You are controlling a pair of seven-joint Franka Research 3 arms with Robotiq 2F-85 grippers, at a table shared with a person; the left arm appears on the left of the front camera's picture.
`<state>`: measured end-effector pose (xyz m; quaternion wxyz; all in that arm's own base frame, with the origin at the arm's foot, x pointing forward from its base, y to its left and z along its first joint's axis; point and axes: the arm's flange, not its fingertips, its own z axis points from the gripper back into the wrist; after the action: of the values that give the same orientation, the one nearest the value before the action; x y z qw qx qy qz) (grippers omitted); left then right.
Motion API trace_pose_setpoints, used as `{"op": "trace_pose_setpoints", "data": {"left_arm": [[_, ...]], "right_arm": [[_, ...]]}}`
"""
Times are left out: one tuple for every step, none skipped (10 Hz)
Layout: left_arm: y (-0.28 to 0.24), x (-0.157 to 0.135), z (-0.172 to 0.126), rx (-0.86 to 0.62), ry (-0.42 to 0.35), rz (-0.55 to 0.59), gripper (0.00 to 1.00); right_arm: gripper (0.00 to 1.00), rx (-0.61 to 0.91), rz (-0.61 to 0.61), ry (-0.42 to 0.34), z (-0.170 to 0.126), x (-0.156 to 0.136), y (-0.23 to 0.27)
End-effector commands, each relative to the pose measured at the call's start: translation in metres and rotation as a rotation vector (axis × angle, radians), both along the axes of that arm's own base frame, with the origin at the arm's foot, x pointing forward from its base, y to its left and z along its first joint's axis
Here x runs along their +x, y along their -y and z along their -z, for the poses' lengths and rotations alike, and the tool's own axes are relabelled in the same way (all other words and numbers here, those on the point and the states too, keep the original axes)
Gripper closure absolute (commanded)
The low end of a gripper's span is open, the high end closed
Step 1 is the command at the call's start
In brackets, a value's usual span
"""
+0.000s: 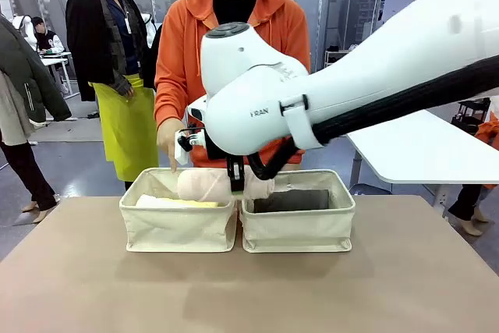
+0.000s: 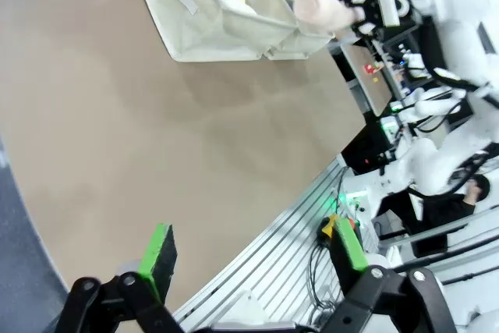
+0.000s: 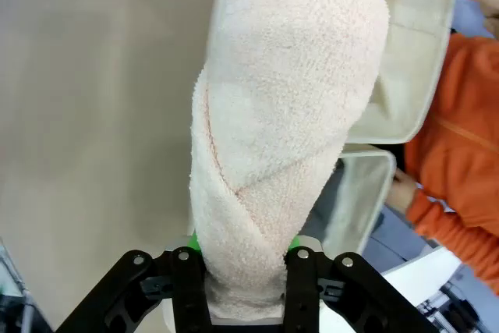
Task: Divide the towels into two baskets.
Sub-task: Pick up one hotel-folded towel from the bottom of the table and place it in the Fabric basket indicated by the person.
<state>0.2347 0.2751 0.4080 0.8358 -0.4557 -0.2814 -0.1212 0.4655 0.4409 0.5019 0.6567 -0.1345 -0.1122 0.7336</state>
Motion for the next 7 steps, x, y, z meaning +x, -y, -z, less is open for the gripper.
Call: {"op": "trace_pose_setpoints", "data": {"left_arm": [[-0.001,-0.002,-0.003,0.001,0.01,-0.003,0.0],[-0.001,-0.002,-0.003,0.001,0.01,-0.003,0.0],[-0.001,-0.002,-0.003,0.001,0.01,-0.003,0.0],[-0.001,-0.002,-0.003,0.001,0.01,-0.003,0.0],[-0.001,-0.002,-0.003,0.001,0.01,-0.003,0.0],[-0.001,-0.002,-0.003,0.001,0.01,-0.003,0.0],[-0.001,-0.002,-0.003,0.001,0.01,-0.003,0.0]], "right_arm": [[0.63,-0.037,-0.031,-0.008,-0.012,0.043,-0.05],[0.63,-0.014,-0.029,-0.022,-0.01,0.057,-0.067],[0.63,-0.007,-0.028,-0.041,-0.003,0.069,-0.084],[0.63,0.014,-0.016,-0.065,0.004,0.076,-0.096],[0.63,0.018,-0.002,-0.067,0.012,0.08,-0.104],[0.63,0.017,0.003,-0.04,0.02,0.078,-0.106],[0.63,0.032,-0.007,0.026,0.027,0.071,-0.106]]}}
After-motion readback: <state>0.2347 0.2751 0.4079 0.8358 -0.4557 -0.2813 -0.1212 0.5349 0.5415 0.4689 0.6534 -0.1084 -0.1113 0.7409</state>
